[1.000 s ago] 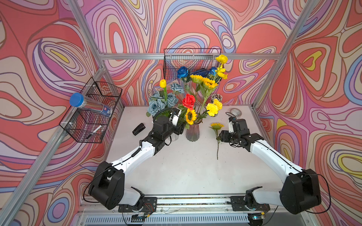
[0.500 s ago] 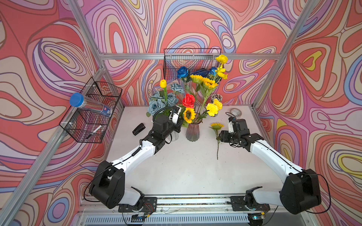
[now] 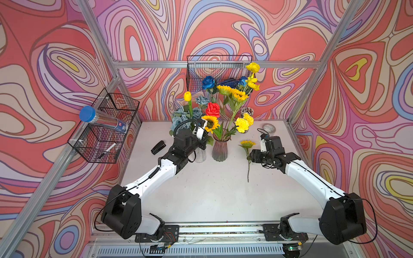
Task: Pick out yellow flowers from the vase
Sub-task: Pick up the flower from the vase.
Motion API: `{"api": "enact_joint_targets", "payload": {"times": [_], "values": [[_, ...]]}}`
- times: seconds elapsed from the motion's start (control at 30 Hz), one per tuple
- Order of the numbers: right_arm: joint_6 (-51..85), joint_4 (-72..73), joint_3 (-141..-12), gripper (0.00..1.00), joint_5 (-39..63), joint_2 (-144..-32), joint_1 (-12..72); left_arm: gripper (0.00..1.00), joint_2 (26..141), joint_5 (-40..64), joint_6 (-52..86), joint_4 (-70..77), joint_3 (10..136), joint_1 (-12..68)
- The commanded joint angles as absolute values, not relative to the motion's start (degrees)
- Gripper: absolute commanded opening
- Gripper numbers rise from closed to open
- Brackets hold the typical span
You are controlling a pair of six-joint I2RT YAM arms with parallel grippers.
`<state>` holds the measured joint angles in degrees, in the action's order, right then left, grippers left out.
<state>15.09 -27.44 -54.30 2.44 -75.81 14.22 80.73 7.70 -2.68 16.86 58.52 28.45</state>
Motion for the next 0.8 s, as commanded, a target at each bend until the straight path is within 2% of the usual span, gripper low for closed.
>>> {"api": "enact_joint_targets", "payload": {"times": [0.0,0.77], "values": [[15.07,-26.99,-53.53,0.64,2.78,-75.59,13.99,0.04,79.46,9.61,-2.99,14.43,60.24,28.67],[15.03,-26.99,-53.28,0.65,3.04,-75.95,13.99,0.04,74.24,10.98,-3.77,12.94,62.78,28.67]]}}
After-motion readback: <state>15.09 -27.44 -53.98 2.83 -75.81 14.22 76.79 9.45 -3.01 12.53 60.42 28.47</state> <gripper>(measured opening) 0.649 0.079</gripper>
